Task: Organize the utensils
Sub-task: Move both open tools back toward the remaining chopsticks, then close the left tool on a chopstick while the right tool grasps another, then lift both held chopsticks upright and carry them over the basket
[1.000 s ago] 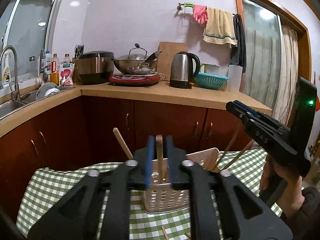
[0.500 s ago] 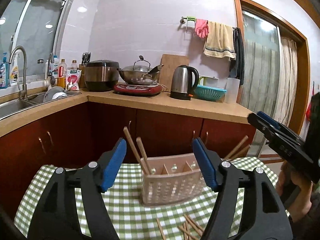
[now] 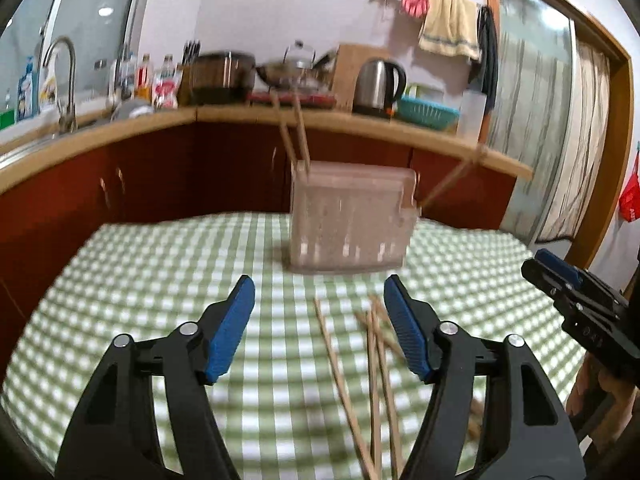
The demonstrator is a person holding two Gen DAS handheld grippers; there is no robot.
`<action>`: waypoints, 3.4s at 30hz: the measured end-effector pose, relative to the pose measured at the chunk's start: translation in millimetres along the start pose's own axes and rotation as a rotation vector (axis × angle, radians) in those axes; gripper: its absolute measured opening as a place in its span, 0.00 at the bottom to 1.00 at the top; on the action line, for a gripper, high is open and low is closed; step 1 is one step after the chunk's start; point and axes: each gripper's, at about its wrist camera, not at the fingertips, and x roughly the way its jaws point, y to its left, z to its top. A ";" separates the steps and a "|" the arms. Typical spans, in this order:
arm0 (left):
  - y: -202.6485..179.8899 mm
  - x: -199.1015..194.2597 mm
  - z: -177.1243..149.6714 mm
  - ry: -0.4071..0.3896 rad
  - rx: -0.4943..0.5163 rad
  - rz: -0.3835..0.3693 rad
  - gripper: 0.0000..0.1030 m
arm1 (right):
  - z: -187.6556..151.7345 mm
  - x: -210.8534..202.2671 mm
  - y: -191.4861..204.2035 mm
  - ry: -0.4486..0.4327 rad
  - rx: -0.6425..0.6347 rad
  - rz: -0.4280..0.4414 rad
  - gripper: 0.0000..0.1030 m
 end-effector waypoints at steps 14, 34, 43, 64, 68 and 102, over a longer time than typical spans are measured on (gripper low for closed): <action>-7.3 10.0 -87.1 0.192 -0.014 -0.008 0.51 | -79.2 -12.6 -2.2 0.152 0.042 -0.009 0.37; 1.7 26.2 -108.1 0.282 0.015 0.033 0.35 | -82.8 -13.3 3.1 0.160 0.032 0.000 0.36; 5.8 21.6 -111.0 0.272 0.036 0.041 0.10 | -87.9 -9.1 8.9 0.190 0.014 0.031 0.23; 9.9 19.4 -110.9 0.267 0.029 0.043 0.06 | -108.2 6.6 22.3 0.279 -0.031 0.084 0.08; 10.0 19.3 -111.3 0.266 0.028 0.043 0.06 | -106.9 4.0 23.7 0.269 -0.038 0.075 0.07; 13.4 -43.2 -56.9 -0.022 0.058 0.088 0.06 | -40.1 -51.7 1.2 0.024 -0.021 -0.045 0.06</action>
